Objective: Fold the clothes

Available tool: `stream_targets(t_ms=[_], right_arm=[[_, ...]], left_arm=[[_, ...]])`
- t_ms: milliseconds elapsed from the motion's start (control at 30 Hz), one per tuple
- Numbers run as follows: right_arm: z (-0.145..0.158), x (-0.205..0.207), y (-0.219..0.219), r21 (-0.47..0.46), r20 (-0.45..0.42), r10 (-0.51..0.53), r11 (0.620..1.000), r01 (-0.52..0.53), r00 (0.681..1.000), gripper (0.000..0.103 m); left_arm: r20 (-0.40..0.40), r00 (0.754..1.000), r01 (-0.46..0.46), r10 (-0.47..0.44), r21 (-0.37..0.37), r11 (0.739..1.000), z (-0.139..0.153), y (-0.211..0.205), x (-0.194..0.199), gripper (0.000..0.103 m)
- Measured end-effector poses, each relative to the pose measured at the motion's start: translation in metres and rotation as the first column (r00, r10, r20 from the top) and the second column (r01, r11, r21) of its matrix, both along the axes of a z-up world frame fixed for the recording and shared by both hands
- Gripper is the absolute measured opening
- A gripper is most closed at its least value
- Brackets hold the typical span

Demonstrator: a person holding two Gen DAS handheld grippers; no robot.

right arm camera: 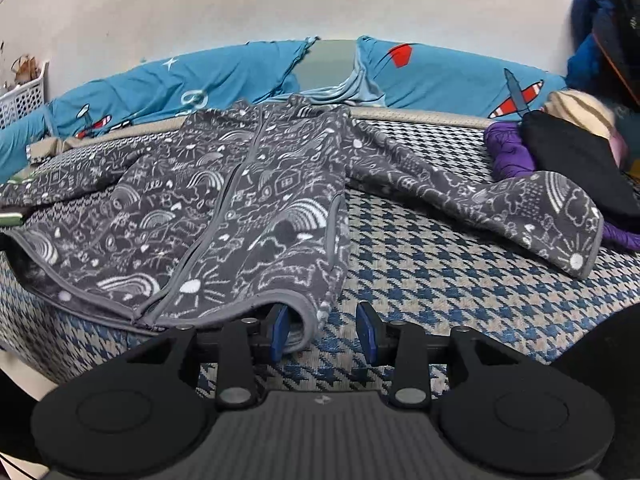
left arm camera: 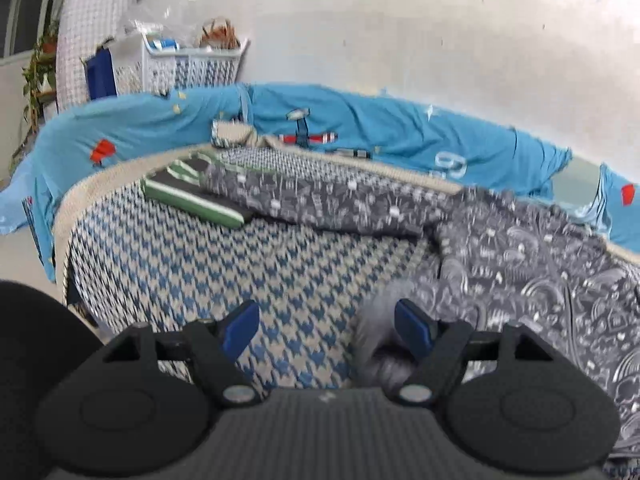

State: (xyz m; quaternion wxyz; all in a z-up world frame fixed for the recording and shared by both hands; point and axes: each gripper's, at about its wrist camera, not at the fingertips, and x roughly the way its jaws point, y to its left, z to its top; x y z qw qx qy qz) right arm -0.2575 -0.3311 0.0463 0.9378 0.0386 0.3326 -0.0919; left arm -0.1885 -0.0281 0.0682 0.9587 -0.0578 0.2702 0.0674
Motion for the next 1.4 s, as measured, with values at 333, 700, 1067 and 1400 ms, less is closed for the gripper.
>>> stream_targets(t_ms=[333, 700, 1067, 1400], right_arm=[[0.006, -0.008, 0.002, 0.016, 0.043, 0.008, 1.0, -0.009, 0.999, 0.035], [0.011, 0.012, 0.001, 0.071, 0.053, 0.068, 0.995, -0.071, 0.996, 0.035], [0.006, 0.055, 0.014, 0.053, 0.025, 0.226, 0.972, -0.227, 0.974, 0.035], [0.002, 0.099, 0.029, 0.002, -0.004, 0.349, 0.937, -0.349, 0.937, 0.036]], left_arm=[[-0.044, 0.996, 0.079, -0.082, -0.056, 0.995, -0.003, -0.002, 0.011, 0.076], [-0.11, 0.973, 0.201, -0.204, -0.04, 0.979, -0.014, -0.028, 0.046, 0.082], [-0.114, 0.954, 0.272, -0.278, -0.064, 0.96, -0.016, -0.03, 0.106, 0.081], [-0.158, 0.938, 0.282, -0.309, -0.17, 0.944, -0.026, -0.032, 0.167, 0.081]])
